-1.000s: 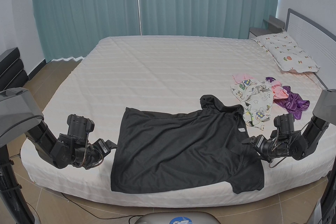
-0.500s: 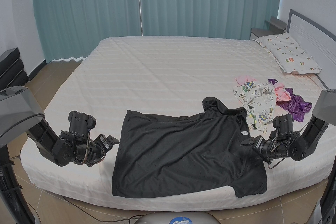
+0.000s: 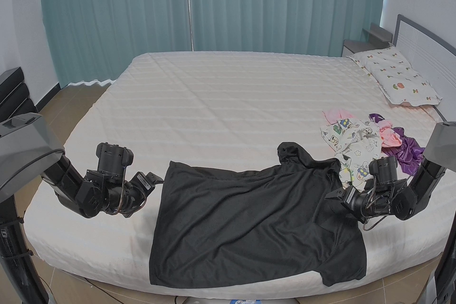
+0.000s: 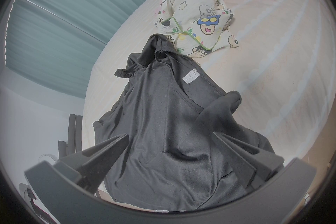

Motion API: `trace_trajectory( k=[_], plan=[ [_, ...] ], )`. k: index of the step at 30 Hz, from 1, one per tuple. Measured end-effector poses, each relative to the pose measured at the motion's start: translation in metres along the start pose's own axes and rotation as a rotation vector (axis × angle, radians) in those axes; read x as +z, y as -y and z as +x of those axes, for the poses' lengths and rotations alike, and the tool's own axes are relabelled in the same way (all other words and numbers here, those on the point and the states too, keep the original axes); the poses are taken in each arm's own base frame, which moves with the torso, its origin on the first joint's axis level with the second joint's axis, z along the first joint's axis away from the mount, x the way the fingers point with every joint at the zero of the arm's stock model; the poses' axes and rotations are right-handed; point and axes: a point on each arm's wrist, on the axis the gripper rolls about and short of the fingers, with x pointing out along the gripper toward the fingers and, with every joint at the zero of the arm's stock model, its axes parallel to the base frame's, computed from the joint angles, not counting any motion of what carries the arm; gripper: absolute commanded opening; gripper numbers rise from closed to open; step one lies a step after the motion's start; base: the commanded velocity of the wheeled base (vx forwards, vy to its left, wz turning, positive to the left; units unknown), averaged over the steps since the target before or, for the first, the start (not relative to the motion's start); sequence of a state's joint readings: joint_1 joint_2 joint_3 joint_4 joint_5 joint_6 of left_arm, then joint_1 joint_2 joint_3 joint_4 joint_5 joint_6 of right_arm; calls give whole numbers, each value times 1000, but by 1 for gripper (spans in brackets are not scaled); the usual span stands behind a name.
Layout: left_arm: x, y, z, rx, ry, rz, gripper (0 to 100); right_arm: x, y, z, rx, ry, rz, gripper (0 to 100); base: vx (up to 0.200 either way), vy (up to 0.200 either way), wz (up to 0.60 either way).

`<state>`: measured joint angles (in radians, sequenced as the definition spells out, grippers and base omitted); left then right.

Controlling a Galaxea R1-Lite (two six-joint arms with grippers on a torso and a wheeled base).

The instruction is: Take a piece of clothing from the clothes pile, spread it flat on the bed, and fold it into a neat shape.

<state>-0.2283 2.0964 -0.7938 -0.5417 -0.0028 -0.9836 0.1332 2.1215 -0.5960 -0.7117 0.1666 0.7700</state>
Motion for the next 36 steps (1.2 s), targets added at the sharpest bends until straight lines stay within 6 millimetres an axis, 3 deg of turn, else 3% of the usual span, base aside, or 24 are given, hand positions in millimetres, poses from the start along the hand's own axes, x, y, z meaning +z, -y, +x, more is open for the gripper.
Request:
trace_trajectory(
  k=[5,22,28,36],
  plan=[
    [7,10,18,-8,35,2,100,-4,-2,0,1,-9,-9,100,0,0,0],
    [47,55,106,-38,171,124,100,-11,-3,-1,11,-14,-28,100,0,0,0],
    [48,51,140,11,192,164,100,-18,-4,-2,28,-13,-45,100,0,0,0],
    [44,47,157,14,189,167,100,-24,-3,-3,23,-32,-50,100,0,0,0]
  ],
)
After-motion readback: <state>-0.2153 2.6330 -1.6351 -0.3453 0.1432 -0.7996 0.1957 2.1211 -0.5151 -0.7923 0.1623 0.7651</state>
